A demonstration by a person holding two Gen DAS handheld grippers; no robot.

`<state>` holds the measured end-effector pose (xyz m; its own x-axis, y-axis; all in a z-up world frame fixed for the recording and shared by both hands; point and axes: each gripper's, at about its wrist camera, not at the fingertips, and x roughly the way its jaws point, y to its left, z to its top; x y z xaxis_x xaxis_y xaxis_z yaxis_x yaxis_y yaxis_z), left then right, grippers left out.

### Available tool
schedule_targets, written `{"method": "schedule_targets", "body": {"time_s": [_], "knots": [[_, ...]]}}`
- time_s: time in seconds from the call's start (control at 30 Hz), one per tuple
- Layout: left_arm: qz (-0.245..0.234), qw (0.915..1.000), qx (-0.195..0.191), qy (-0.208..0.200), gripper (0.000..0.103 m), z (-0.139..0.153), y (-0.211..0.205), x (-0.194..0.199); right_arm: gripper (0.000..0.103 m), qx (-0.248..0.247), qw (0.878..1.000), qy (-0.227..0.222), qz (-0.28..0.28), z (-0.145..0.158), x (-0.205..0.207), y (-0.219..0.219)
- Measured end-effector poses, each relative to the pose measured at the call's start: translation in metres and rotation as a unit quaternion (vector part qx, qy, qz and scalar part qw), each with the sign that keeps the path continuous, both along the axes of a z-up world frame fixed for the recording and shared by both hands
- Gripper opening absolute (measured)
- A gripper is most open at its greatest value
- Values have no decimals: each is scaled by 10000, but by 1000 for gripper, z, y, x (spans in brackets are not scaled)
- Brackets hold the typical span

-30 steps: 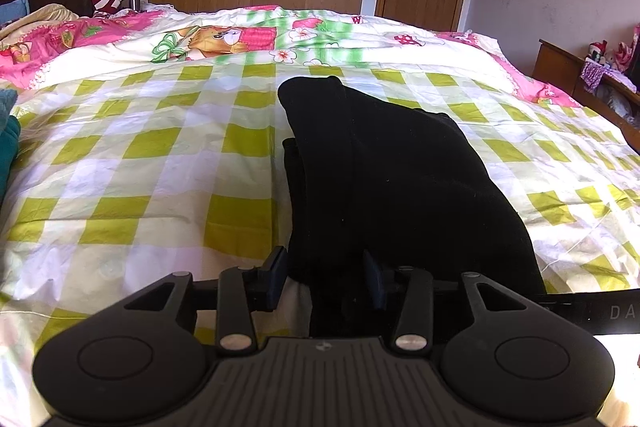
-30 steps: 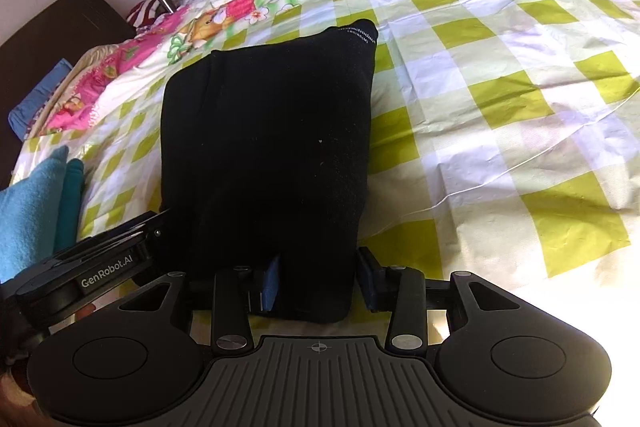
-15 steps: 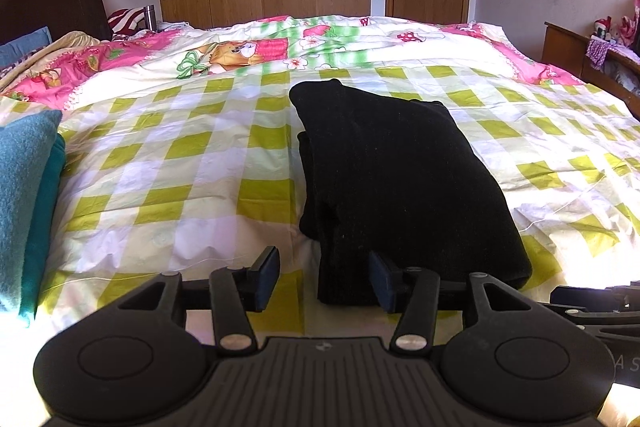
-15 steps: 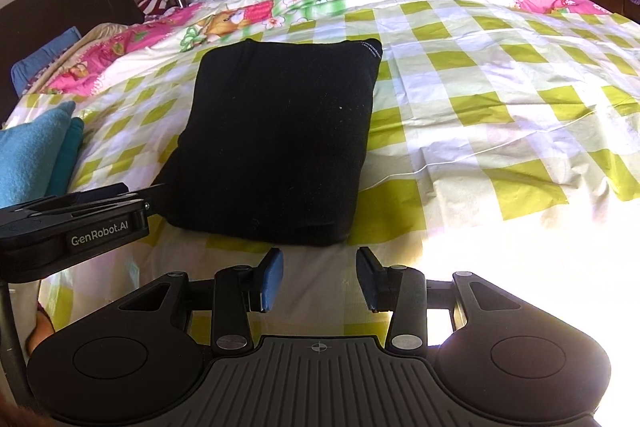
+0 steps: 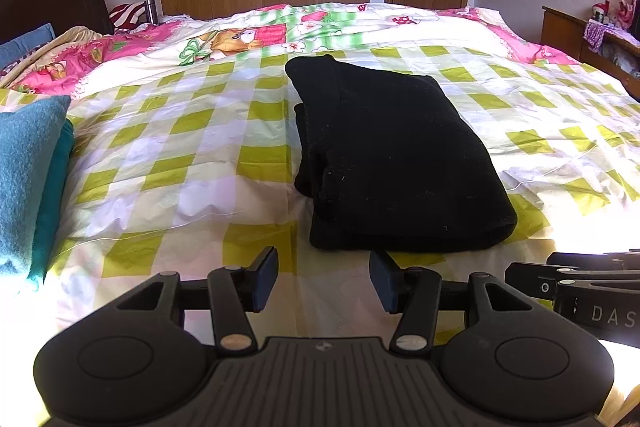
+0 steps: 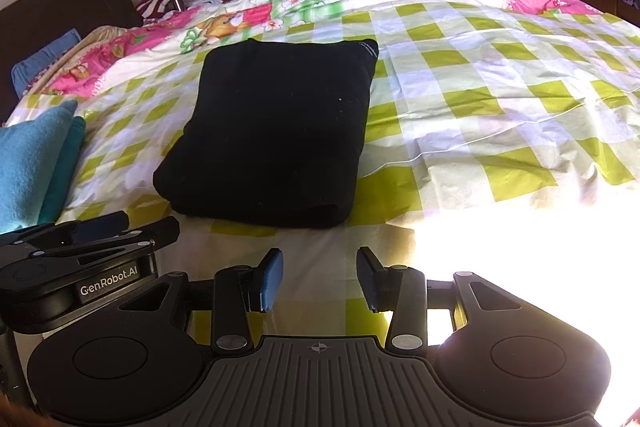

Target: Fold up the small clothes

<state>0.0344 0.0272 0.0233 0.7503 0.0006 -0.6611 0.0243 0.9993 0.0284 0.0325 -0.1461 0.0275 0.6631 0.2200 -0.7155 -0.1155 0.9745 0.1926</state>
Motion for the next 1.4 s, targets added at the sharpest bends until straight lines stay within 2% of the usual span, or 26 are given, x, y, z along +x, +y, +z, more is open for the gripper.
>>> {"method": "schedule_targets", "body": {"time_s": [0.37,0.43,0.7,0.83,1.03,1.4], "knots": [[-88,9999,89,105,67,-4,-9,-7,42,-29,10000,-26,-65,-3,-6,-4],[-117,9998,96,104,71,-4,-11,-9,44,-42,10000,-34,-64,-3,-6,-4],[-137,9996,139,206,76,-6,-15,-13,44,-106,9999,-66,-27,-5,-8,-4],[-84,9995,136,261,83,-7,-14,-14,44,-119,9999,-27,-32,-7,-8,-5],[-15,9993,302,215,89,-5,-16,-16,44,-134,9999,-20,-22,-8,-8,-5],[37,9992,331,201,97,-6,-16,-20,44,-155,9999,-68,-28,-9,-11,-6]]}}
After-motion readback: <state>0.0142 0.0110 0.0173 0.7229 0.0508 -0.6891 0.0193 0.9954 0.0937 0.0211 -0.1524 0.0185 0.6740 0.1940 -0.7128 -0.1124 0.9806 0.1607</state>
